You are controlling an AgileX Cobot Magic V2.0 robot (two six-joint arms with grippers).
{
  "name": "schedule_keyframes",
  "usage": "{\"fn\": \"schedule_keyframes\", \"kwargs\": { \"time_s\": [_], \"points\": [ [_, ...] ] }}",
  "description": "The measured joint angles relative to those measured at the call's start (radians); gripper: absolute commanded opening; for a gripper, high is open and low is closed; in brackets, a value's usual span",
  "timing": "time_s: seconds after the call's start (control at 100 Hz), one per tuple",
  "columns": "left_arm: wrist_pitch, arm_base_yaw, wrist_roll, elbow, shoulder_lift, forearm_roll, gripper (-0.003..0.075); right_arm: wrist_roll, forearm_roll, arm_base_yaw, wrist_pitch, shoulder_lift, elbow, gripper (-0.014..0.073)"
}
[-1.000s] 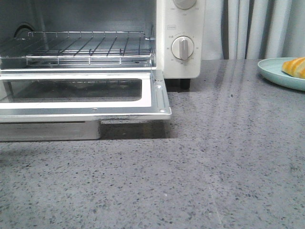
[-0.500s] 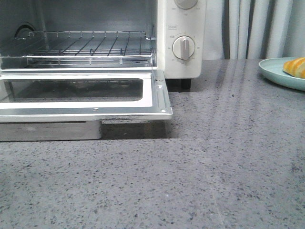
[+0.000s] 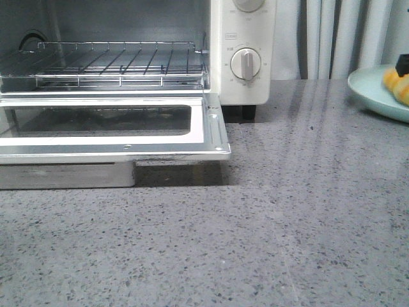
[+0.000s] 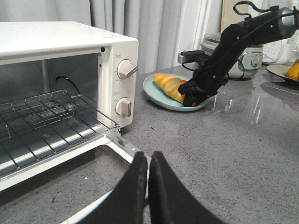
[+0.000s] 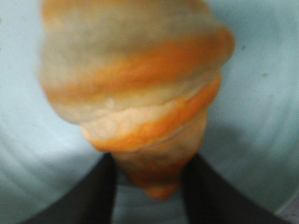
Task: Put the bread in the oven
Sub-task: 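Reach the right gripper to the croissant on the plate and grasp it, then carry the croissant with the right gripper into the open oven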
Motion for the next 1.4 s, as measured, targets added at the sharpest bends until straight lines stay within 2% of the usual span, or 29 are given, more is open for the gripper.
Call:
{"fn": "schedule_keyframes", "kwargs": {
  "time_s": [0.02,0.24,0.34,0.43,0.57,0.67,0.83,0.97,1.13,1.4],
  "points": [
    [0.0,0.0,0.0,0.0,0.0,0.0,-0.0022,0.0,0.009,0.0,-0.006,0.0,0.0,-0.0078],
    [0.0,0.0,0.0,0.0,0.0,0.0,-0.0022,0.002,0.027,0.0,-0.025,-0.04,-0.028,-0.0069],
    [0.0,0.0,0.0,0.0,0.0,0.0,-0.0022,0.0,0.029,0.015,-0.083,-0.145,-0.076,-0.0069],
    [0.0,0.0,0.0,0.0,0.0,0.0,-0.0022,-0.021,0.027,0.076,-0.167,-0.278,-0.127,-0.0069],
    [-0.005,0.0,0.0,0.0,0.0,0.0,-0.0022,-0.081,0.027,0.298,-0.268,-0.447,-0.206,-0.0069],
    [-0.024,0.0,0.0,0.0,0.0,0.0,-0.0022,-0.094,0.027,0.523,-0.282,-0.491,-0.24,-0.0069],
    [-0.059,0.0,0.0,0.0,0.0,0.0,-0.0022,-0.103,0.023,0.833,-0.215,-0.442,-0.244,-0.0069],
    [-0.062,0.0,0.0,0.0,0.0,0.0,-0.0022,-0.106,-0.002,0.985,-0.118,-0.304,-0.244,-0.0069],
    [-0.064,0.0,0.0,0.0,0.0,0.0,-0.0022,-0.106,-0.017,1.01,-0.121,-0.158,-0.244,-0.0069],
    [-0.05,0.0,0.0,0.0,0.0,-0.002,-0.0022,-0.088,-0.019,0.929,-0.182,0.031,-0.267,-0.0069]
  ]
}}
